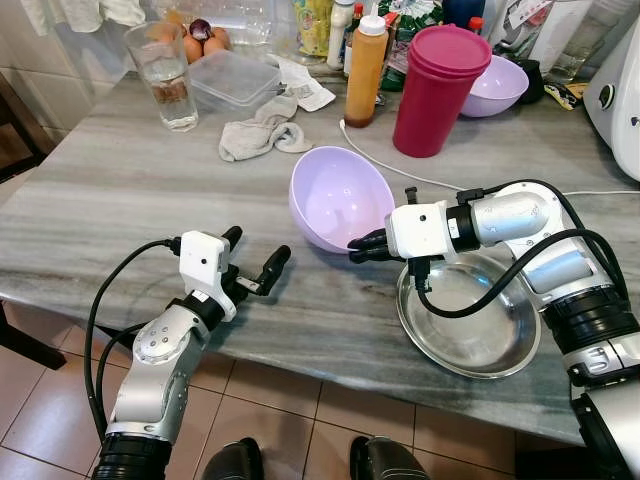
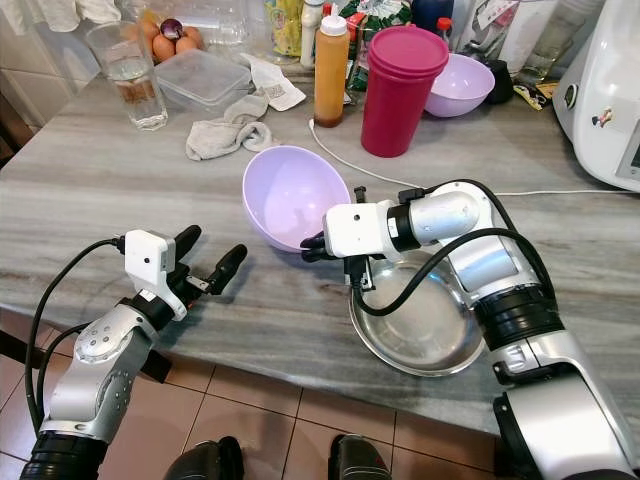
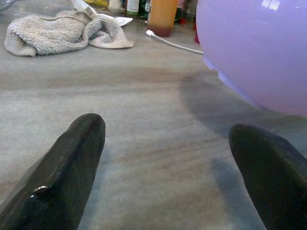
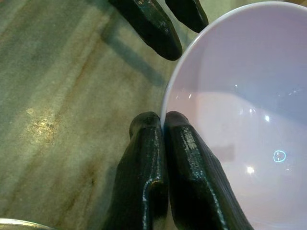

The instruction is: Setting the table

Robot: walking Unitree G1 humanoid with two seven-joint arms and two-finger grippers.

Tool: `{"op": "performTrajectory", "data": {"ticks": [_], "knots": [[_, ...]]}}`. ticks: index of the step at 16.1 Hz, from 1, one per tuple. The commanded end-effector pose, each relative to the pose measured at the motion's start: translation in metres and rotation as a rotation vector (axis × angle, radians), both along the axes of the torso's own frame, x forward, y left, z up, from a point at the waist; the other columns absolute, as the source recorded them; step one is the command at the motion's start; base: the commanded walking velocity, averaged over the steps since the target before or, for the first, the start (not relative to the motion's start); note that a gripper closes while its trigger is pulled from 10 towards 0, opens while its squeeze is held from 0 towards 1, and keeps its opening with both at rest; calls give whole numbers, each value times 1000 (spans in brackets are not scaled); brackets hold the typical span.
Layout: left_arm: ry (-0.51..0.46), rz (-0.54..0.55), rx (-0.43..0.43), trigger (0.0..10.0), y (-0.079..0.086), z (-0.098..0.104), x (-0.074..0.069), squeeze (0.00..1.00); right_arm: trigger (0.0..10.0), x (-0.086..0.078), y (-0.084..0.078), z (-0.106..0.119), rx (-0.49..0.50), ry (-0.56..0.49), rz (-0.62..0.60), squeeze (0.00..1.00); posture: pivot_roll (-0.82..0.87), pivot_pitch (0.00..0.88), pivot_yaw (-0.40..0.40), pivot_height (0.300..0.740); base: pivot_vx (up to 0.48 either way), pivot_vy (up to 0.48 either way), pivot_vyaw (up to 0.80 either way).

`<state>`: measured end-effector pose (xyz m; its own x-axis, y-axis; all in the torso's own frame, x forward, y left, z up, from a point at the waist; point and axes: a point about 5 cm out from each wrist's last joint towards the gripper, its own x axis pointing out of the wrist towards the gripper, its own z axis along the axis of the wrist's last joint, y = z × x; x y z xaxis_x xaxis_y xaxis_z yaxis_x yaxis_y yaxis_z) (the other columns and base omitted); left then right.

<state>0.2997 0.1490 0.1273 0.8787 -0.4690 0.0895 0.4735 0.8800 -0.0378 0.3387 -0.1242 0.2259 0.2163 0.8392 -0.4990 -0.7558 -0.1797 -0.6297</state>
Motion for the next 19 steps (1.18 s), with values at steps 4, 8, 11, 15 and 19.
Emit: {"op": "performTrajectory", "data": {"ticks": [4,8,11,15,19], "knots": [[-5,-5,-1,10000,0,1,-1,0,10000,-3,2,3,-14,-17,25,0,-201,151,-9,740,0,0,0],[-7,-18,-9,10000,0,2,-2,0,10000,-4,1,3,-17,-14,18,0,-201,151,-9,740,0,0,0],[-132,-6,-58,10000,-8,42,-4,0,10000,0,-15,-17,-68,38,-78,0,-200,160,1,740,0,0,0],[-134,-15,-63,10000,-10,46,-3,0,10000,0,-16,-18,-71,39,-88,0,-200,160,1,740,0,0,0],[-93,-42,-41,10000,-8,39,-9,0,10000,1,-18,-19,-80,48,-93,765,-203,160,2,740,0,0,0]]}}
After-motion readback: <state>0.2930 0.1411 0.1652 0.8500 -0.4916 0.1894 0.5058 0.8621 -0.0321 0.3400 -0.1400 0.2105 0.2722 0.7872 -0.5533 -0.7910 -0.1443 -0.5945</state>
